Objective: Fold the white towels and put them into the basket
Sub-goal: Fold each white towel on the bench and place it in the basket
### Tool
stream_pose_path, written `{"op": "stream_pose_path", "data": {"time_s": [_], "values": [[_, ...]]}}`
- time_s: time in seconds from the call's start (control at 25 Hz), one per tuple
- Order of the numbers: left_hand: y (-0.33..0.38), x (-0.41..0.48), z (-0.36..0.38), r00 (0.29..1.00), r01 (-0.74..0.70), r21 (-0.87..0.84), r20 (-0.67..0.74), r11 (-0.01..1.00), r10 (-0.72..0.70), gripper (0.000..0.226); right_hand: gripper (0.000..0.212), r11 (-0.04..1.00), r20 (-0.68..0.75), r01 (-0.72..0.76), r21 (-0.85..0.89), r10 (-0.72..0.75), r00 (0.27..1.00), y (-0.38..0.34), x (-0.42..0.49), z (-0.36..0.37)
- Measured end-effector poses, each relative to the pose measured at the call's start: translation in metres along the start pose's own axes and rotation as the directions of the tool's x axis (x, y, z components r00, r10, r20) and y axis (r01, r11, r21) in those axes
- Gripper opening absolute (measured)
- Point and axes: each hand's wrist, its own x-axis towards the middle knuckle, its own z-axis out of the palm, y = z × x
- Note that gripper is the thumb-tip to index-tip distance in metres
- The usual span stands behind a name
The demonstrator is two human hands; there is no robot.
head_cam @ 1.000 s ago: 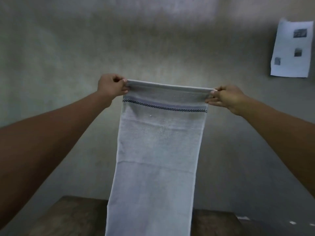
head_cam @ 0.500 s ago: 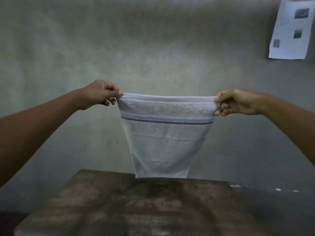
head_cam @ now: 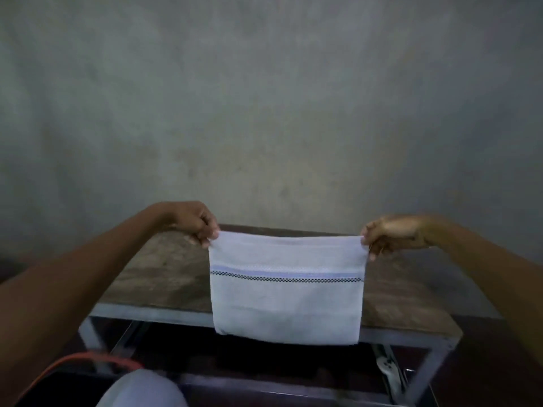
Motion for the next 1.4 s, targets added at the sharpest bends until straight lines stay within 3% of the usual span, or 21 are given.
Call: {"op": "stream_pose_path", "data": {"time_s": [0.16,0.28,0.36,0.72,1.08,1.12,1.24,1.4], "values": [[-0.06,0.05,0.077,0.993,0.039,0.156,-0.112,0.987,-0.022,0.011,0.01,0.997,-0.012,-0.073,-0.032,0.072,0.997,0.074,0.062,0.053],[-0.09,0.086,0.118,0.96,0.05,0.116,-0.278,0.992,-0.016,0.012,0.014,0.999,-0.165,-0.035,-0.012,0.033,0.986,0.109,0.104,0.074],[-0.099,0.109,0.127,0.937,0.053,0.066,-0.349,0.996,-0.027,0.014,0.015,0.999,-0.25,0.001,-0.041,-0.011,0.968,0.118,0.127,0.076],[-0.122,0.254,0.119,0.84,0.102,0.026,-0.538,0.994,-0.072,0.017,0.012,0.988,-0.372,0.022,-0.153,-0.078,0.925,0.127,0.271,0.031],[-0.147,0.303,0.11,0.853,-0.007,0.057,-0.521,0.998,0.036,0.005,0.007,0.943,-0.37,0.013,-0.333,-0.143,0.918,0.128,0.333,0.018],[-0.147,0.302,0.108,0.859,-0.018,0.078,-0.508,0.997,0.055,0.007,0.005,0.939,-0.368,0.019,-0.344,-0.153,0.917,0.128,0.334,0.019],[-0.147,0.304,0.099,0.91,-0.031,0.249,-0.395,0.968,0.13,0.021,0.028,0.911,-0.302,0.028,-0.412,-0.165,0.939,0.124,0.332,0.019],[-0.144,0.309,0.09,0.949,0.009,0.362,-0.296,0.932,0.105,0.022,0.026,0.785,-0.179,0.048,-0.617,-0.2,0.963,0.114,0.329,0.017]]}}
